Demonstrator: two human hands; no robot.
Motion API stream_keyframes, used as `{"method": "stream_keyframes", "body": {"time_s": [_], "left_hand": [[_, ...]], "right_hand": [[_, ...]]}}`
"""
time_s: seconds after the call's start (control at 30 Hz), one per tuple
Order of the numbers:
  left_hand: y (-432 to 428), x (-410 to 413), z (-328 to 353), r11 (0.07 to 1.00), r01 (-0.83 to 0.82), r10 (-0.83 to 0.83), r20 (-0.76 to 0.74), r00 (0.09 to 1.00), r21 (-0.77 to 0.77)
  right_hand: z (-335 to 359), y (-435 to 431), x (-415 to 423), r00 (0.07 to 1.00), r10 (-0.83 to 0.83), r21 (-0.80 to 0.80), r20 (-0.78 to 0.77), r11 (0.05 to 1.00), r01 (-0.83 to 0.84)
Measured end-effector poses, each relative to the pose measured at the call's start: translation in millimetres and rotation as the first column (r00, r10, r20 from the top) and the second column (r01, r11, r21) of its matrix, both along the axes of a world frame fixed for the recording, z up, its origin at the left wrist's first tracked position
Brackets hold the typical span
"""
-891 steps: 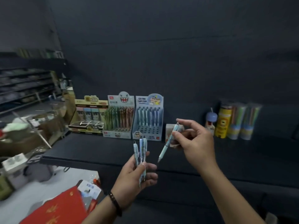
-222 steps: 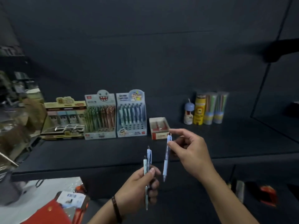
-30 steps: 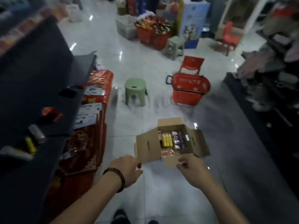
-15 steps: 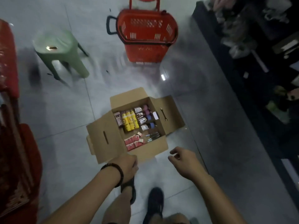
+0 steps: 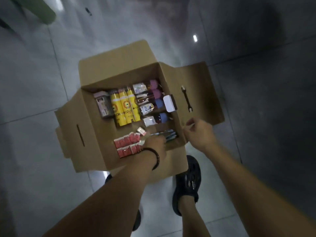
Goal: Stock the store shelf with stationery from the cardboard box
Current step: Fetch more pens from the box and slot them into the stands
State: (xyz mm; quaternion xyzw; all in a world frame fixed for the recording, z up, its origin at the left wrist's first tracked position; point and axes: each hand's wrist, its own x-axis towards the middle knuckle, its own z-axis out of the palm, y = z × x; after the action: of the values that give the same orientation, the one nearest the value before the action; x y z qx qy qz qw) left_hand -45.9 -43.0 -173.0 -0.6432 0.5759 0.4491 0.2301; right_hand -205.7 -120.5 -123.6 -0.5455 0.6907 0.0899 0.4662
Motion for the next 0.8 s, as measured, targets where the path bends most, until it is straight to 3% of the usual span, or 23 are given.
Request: {"method": "stream_keyframes", "body": {"time_s": [0.07,0.13,0.23,0.33,0.6,0.8], "left_hand": [[-16,-5,-37,0.998,-0.046,0.047,0.035,0.998,-0.045],[-28,-10,-66,0.995,0.057,-0.049,0.095,0.994,-0.082],[-31,-17,-92,0.999,0.02,-0.024,0.166,0.986,0.028],[-31,-24,-111,1.0,-0.01,0.008,0.198,0.98,0.008],[-31,-24,-134,0.968,-0.121,0.114,0.046,0.992,0.218],[-37,-17,-130,0.938,-0.025,0.032,-0.016,0.999,0.346]], "right_hand": [[-30,-8,-9,0.997,-0.02,0.027,0.073,0.999,0.018],[-51,-15,-18,0.988,-0.052,0.055,0.142,0.997,0.045],[-70,-20,-28,0.961,-0.109,0.11,0.252,0.99,0.084],[-83,-18,-37,0.942,-0.064,0.11,0.329,0.994,0.029],[-93,-18,-42,0.923,-0.069,0.106,0.379,0.994,0.03],[-91,-17,-41,0.938,-0.074,0.115,0.337,0.993,0.036]]}}
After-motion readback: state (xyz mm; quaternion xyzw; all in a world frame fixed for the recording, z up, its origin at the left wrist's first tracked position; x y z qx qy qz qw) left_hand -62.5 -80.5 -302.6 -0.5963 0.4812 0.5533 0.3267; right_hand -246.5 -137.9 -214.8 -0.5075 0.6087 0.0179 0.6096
